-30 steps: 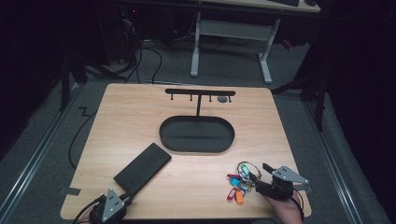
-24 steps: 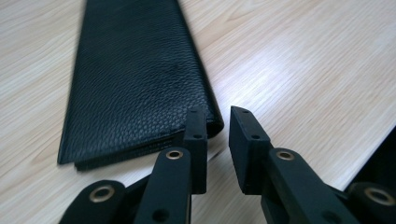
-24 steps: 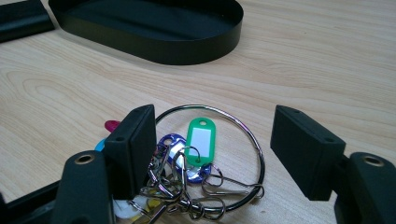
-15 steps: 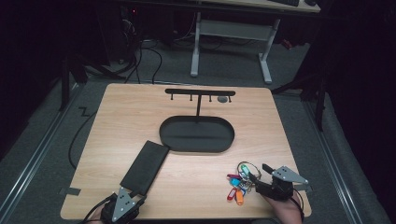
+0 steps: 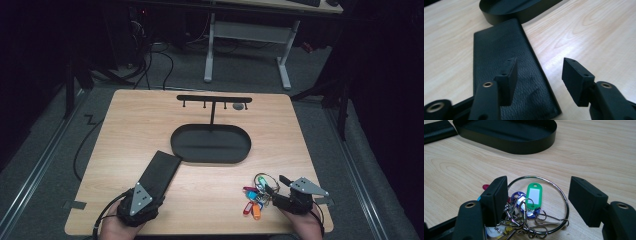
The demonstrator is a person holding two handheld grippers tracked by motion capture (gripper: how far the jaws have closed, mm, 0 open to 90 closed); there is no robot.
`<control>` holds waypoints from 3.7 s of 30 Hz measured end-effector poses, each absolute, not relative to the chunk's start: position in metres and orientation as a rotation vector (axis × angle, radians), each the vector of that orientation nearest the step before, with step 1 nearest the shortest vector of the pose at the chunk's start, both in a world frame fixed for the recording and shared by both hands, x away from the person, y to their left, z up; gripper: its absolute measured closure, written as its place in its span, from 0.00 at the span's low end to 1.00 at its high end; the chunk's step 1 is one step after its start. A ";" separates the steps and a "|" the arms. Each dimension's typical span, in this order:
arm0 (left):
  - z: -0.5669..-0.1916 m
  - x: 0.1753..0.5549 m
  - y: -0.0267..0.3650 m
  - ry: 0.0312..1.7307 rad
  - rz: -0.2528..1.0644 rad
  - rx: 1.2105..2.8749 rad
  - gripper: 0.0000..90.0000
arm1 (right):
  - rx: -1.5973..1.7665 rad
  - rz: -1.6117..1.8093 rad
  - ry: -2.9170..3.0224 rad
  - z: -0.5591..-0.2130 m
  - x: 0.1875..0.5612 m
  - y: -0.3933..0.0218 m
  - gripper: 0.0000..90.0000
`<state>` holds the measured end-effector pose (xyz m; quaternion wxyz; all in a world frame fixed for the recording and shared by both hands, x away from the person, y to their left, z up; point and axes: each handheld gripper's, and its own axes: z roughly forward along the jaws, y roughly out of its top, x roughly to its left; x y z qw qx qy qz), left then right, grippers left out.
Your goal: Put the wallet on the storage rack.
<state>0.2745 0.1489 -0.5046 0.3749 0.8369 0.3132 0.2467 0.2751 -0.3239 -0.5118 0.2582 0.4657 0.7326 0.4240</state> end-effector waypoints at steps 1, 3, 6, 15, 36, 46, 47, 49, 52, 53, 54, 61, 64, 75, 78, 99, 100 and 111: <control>-0.509 0.275 0.146 0.798 0.645 2.170 0.50 | 1.271 1.149 1.984 -0.512 0.274 -0.324 0.36; -0.512 0.275 0.144 0.793 0.650 2.192 0.50 | 1.271 1.151 1.983 -0.512 0.275 -0.325 0.36; -0.522 0.275 0.140 0.789 0.707 2.256 0.53 | 1.283 1.148 1.983 -0.513 0.275 -0.326 0.36; -0.534 0.266 0.133 0.722 0.885 2.276 0.59 | 1.276 1.156 1.972 -0.510 0.272 -0.326 0.36; -0.521 0.260 0.154 0.768 0.878 2.188 0.89 | 1.280 1.175 1.978 -0.510 0.272 -0.329 0.36; -0.501 0.251 0.173 0.822 0.785 2.053 0.91 | 1.276 1.181 1.981 -0.509 0.272 -0.328 0.36; -0.499 0.250 0.174 0.826 0.775 2.038 0.92 | 1.273 1.181 1.982 -0.509 0.272 -0.328 0.36; -0.497 0.250 0.177 0.838 0.744 2.007 0.92 | 1.271 1.182 1.982 -0.510 0.272 -0.328 0.36; -0.494 0.249 0.180 0.849 0.713 1.972 0.92 | 1.273 1.181 1.984 -0.510 0.273 -0.328 0.36; -0.492 0.249 0.181 0.853 0.706 1.959 0.92 | 1.276 1.180 1.984 -0.510 0.273 -0.328 0.36; -0.491 0.249 0.182 0.859 0.690 1.942 0.92 | 1.273 1.180 1.985 -0.510 0.273 -0.328 0.36; -0.484 0.247 0.186 0.875 0.608 1.861 0.92 | 1.275 1.181 1.985 -0.510 0.273 -0.328 0.36; -0.483 0.246 0.187 0.876 0.600 1.848 0.93 | 1.276 1.182 1.986 -0.510 0.273 -0.328 0.36; -0.477 0.242 0.187 0.858 0.577 1.803 0.93 | 1.284 1.175 1.992 -0.512 0.274 -0.327 0.36; -0.477 0.243 0.191 0.874 0.566 1.781 0.93 | 1.282 1.176 1.993 -0.511 0.273 -0.327 0.36; -0.485 0.257 0.231 1.002 0.567 1.693 0.93 | 1.287 1.177 1.996 -0.512 0.273 -0.326 0.36; -0.485 0.257 0.232 1.003 0.568 1.692 0.93 | 1.285 1.176 1.996 -0.511 0.273 -0.326 0.36; -0.487 0.258 0.240 1.020 0.598 1.695 0.92 | 1.280 1.174 2.002 -0.512 0.274 -0.327 0.36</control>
